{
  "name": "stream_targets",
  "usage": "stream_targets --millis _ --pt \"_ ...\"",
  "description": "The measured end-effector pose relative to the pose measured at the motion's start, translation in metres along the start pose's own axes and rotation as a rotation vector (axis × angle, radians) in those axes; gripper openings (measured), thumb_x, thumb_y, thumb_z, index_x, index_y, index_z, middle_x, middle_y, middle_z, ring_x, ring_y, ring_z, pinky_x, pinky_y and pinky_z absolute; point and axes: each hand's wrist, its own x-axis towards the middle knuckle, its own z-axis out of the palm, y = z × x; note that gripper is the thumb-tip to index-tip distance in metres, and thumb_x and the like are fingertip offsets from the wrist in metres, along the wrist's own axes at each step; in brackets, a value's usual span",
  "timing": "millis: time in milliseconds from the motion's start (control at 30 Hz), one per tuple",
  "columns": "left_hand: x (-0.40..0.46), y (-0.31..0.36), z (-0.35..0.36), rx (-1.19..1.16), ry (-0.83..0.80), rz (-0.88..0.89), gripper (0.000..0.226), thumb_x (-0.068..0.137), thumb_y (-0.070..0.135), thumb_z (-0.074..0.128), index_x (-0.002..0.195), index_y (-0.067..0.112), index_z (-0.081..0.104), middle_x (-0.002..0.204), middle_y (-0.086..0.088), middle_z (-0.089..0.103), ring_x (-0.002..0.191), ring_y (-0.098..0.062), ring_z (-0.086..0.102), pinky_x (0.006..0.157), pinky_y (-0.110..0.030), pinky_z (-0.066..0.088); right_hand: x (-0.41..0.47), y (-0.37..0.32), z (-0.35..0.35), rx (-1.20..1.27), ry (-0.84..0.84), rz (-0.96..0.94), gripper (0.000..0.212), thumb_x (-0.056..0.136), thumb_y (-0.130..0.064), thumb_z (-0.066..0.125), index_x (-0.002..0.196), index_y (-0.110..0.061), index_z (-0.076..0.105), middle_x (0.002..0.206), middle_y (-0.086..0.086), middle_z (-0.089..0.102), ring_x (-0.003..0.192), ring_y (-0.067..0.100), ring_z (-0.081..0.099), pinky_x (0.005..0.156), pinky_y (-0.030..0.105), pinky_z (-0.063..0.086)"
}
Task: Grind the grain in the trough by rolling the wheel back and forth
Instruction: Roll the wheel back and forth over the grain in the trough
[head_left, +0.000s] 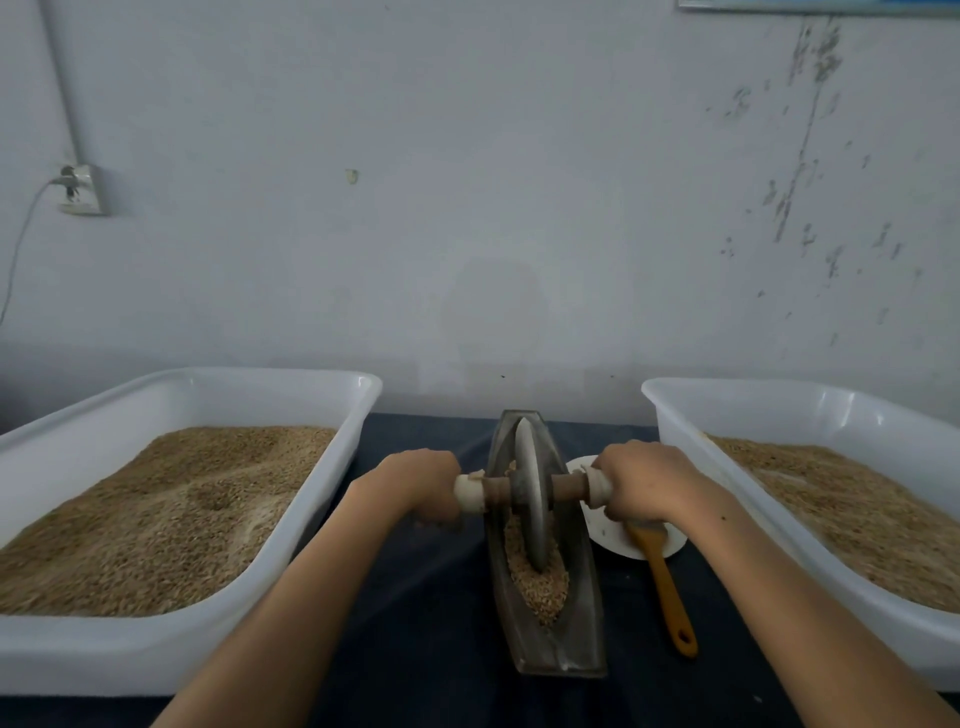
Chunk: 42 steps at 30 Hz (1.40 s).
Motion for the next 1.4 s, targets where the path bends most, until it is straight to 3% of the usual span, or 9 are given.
stream_targets --millis 233,367,533,667,833,1033,1133,1267,1400 --pt "0.002 0.006 0.011 0.133 0.355 0.006 0.014 0.081 0.030 0.063 0.084 0.024 0.050 0.088 0.003 0.061 0.075 -0.015 0.051 0.069 -0.030 0.041 0.004 -0.005 0.017 0.049 0.317 0.039 0.010 0.092 -0.023 0.055 0.084 -0.028 0.051 0.088 -0.005 0.063 0.081 0.014 0.059 0.081 0.030 0.049" --pt "-0.001 0.007 0.008 0.145 0.325 -0.013 0.016 0.082 0.029 0.063 0.093 0.020 0.057 0.087 0.002 0.059 0.079 -0.015 0.055 0.071 -0.030 0.043 0.004 -0.001 0.018 0.051 0.283 0.019 0.008 0.091 -0.025 0.056 0.086 -0.028 0.052 0.089 -0.004 0.063 0.081 0.014 0.059 0.080 0.030 0.049" --pt "-0.005 0.010 0.000 0.149 0.173 -0.006 0.033 0.079 0.032 0.070 0.107 0.018 0.061 0.095 0.000 0.063 0.087 -0.018 0.060 0.077 -0.032 0.047 0.003 0.005 0.002 0.052 -0.042 0.003 0.014 0.084 -0.024 0.067 0.094 -0.025 0.058 0.088 -0.002 0.062 0.080 0.014 0.060 0.068 0.026 0.043" --pt "-0.005 0.009 -0.004 0.107 0.055 0.001 0.037 0.077 0.033 0.073 0.109 0.019 0.061 0.092 0.001 0.064 0.084 -0.017 0.060 0.075 -0.031 0.046 0.000 0.008 -0.003 0.113 -0.172 -0.010 0.020 0.081 -0.024 0.071 0.078 -0.028 0.052 0.079 -0.004 0.060 0.074 0.012 0.059 0.058 0.022 0.041" --pt "-0.006 0.011 -0.004 0.120 0.087 -0.023 0.037 0.076 0.034 0.073 0.108 0.019 0.061 0.086 0.004 0.057 0.080 -0.016 0.056 0.071 -0.030 0.043 0.004 0.008 0.003 0.102 -0.106 -0.010 0.015 0.082 -0.023 0.070 0.084 -0.026 0.055 0.081 -0.004 0.060 0.076 0.013 0.060 0.058 0.023 0.039" --pt "-0.004 0.021 0.001 0.253 0.356 -0.056 0.015 0.083 0.026 0.061 0.096 0.020 0.060 0.093 0.001 0.064 0.081 -0.018 0.058 0.067 -0.030 0.039 0.013 0.008 0.023 0.113 0.144 0.035 0.005 0.088 -0.027 0.059 0.086 -0.029 0.055 0.078 -0.009 0.057 0.069 0.009 0.054 0.059 0.023 0.036" --pt "-0.003 0.023 0.003 0.265 0.391 -0.072 0.013 0.086 0.025 0.059 0.098 0.019 0.059 0.097 0.000 0.064 0.085 -0.018 0.059 0.068 -0.030 0.037 0.015 0.008 0.028 0.140 0.212 0.034 0.008 0.090 -0.029 0.055 0.082 -0.031 0.053 0.078 -0.010 0.057 0.069 0.007 0.053 0.061 0.023 0.035" --pt "-0.004 0.019 0.000 0.220 0.273 -0.071 0.023 0.083 0.027 0.064 0.103 0.017 0.060 0.096 0.000 0.063 0.085 -0.018 0.058 0.071 -0.030 0.041 0.012 0.009 0.020 0.070 0.131 0.014 0.008 0.086 -0.025 0.060 0.082 -0.029 0.053 0.074 -0.009 0.055 0.064 0.007 0.051 0.054 0.022 0.032" --pt "-0.007 0.015 -0.005 0.174 0.088 -0.064 0.039 0.078 0.033 0.071 0.112 0.017 0.059 0.094 0.001 0.060 0.083 -0.017 0.056 0.073 -0.031 0.043 0.008 0.009 0.007 0.105 -0.094 0.010 0.014 0.083 -0.023 0.068 0.094 -0.024 0.060 0.089 -0.002 0.064 0.081 0.014 0.061 0.063 0.024 0.043"
